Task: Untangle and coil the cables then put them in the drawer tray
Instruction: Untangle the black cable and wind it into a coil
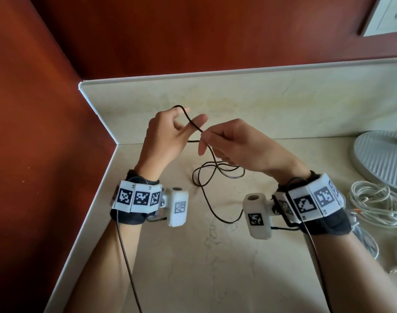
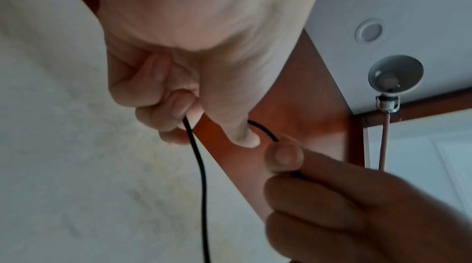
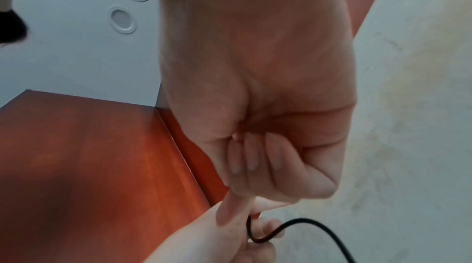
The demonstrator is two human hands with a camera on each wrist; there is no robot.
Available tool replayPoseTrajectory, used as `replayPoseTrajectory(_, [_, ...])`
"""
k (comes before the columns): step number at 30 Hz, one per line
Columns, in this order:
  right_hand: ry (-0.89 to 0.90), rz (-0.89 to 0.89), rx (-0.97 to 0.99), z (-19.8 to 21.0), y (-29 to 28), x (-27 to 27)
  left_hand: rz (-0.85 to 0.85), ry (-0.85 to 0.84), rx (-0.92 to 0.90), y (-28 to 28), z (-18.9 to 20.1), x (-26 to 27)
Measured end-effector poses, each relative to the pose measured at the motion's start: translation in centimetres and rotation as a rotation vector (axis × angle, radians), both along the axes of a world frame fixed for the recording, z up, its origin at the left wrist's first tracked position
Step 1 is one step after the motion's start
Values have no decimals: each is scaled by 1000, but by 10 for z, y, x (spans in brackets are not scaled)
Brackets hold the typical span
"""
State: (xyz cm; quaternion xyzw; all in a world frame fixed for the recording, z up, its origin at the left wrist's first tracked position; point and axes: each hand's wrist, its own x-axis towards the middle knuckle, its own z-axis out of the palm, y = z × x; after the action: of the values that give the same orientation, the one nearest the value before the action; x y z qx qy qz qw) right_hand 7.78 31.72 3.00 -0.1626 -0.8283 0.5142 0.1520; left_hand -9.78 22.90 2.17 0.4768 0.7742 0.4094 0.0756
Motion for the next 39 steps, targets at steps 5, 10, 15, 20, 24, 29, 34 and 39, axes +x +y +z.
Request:
replayPoseTrajectory(5, [-34,112,-112,4,-2,4,35,-180,46,5,-2,5])
replayPoseTrajectory(10, [-73,161,-175,5,-2,7,-174,-742,156,3,12,18])
replayPoseTrajectory(15, [-21,-21,-126,1,-4,0,-347,-1073,326,3,20,17])
replayPoseTrajectory(20, [196,-100,-338,-4,-5,-10,-518,-1120,389,0,17,11])
replayPoseTrajectory(24, [331,-156,-547,-8,-10,-16,-566,-912,347,-5,19,8])
replayPoseTrajectory(29, [478,-224,-708,-11,-21,-27,-595,-739,291,-9,24,8])
replayPoseTrajectory(34, [571,-239,-757,-12,-25,-32,-586,-716,275,-9,24,13])
replayPoseTrajectory(39, [701,-258,-635,-12,-28,-34,-548,-737,293,-3,18,14])
